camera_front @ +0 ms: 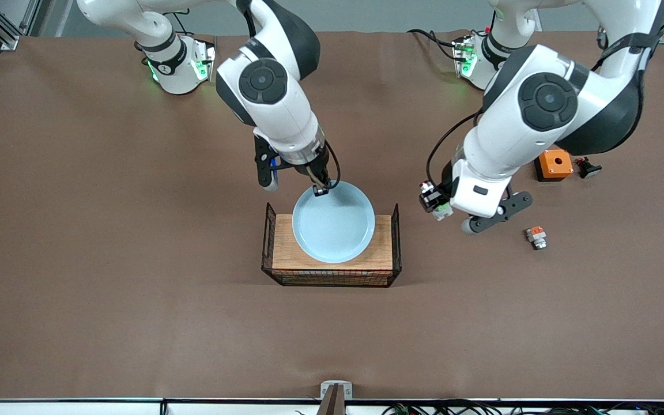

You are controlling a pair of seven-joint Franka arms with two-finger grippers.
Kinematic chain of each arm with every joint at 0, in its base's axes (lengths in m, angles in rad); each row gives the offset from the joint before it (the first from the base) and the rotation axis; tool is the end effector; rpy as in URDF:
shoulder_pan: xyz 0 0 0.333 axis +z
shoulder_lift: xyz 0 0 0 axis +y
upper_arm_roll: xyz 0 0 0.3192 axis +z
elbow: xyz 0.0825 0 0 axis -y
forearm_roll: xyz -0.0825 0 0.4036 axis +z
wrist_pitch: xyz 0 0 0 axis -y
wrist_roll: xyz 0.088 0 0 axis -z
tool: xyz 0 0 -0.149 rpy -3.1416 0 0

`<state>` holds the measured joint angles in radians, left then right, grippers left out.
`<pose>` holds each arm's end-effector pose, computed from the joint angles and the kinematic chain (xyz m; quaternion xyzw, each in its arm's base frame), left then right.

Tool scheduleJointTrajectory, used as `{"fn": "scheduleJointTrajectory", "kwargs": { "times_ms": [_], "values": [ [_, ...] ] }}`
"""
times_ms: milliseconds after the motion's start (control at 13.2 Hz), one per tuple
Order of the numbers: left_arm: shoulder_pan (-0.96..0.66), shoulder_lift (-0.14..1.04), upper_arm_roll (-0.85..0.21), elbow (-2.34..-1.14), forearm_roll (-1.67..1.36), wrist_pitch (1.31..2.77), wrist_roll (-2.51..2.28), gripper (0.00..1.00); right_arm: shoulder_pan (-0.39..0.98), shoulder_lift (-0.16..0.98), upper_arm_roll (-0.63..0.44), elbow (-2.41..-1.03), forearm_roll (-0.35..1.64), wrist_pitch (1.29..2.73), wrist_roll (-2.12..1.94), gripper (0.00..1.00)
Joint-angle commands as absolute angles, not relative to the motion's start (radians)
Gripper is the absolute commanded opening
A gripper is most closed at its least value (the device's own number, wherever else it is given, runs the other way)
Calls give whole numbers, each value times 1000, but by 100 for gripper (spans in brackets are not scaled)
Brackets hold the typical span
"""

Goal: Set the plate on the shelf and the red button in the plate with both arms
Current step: 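Lower the plate onto the wooden tray while the left gripper carries the switch over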

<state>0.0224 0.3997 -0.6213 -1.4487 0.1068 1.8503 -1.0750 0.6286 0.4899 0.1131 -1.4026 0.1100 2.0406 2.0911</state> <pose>0.6084 -0.3325 0.4571 0.9668 0.2452 -0.0205 0.0693 0.5483 0.4985 0.3951 -0.7575 0.6440 0.0642 0.0860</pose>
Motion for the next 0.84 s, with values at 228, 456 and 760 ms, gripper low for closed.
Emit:
{"fn": "scheduleJointTrajectory", "kwargs": {
  "times_ms": [228, 456, 760],
  "values": [
    [-44, 468, -620, -1417, 95, 1974, -1248, 0, 626, 557, 104, -1364, 72, 2054, 2105, 2],
    [-77, 495, -614, -1417, 103, 2043, -1305, 0, 620, 583, 104, -1364, 51, 2078, 2099, 2],
    [-101, 541, -609, -1416, 161, 2066, -1322, 0, 615, 601, 104, -1364, 26, 2083, 2094, 7]
  ]
}}
